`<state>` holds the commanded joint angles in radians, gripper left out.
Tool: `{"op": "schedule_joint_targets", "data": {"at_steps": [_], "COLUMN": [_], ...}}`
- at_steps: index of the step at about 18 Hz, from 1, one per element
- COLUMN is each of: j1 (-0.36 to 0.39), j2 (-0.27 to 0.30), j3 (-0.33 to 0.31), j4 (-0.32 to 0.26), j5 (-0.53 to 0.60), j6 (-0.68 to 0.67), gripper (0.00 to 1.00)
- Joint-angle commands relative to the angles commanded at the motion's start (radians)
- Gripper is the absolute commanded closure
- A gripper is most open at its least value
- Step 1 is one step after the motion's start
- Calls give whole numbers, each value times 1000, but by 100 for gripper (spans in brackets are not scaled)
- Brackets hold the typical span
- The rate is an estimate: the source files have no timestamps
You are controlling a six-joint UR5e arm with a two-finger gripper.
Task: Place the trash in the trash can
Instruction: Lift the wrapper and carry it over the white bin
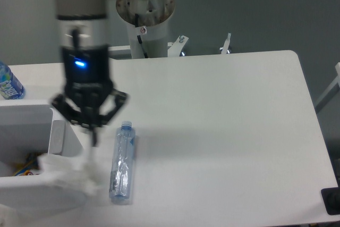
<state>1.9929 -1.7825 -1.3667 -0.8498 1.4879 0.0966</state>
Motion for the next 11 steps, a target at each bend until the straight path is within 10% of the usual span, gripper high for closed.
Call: {"op": "schedule_joint_targets", "data": {"at_steps": [6, 8, 11], "j1": [-74, -80, -80], "j2": [32, 34, 32], "j3": [-72, -81, -77], "j4": [0, 2, 3], "j5": [-5, -3, -3], "j6": [-9, -9, -12], "gripper": [94, 38, 9]}}
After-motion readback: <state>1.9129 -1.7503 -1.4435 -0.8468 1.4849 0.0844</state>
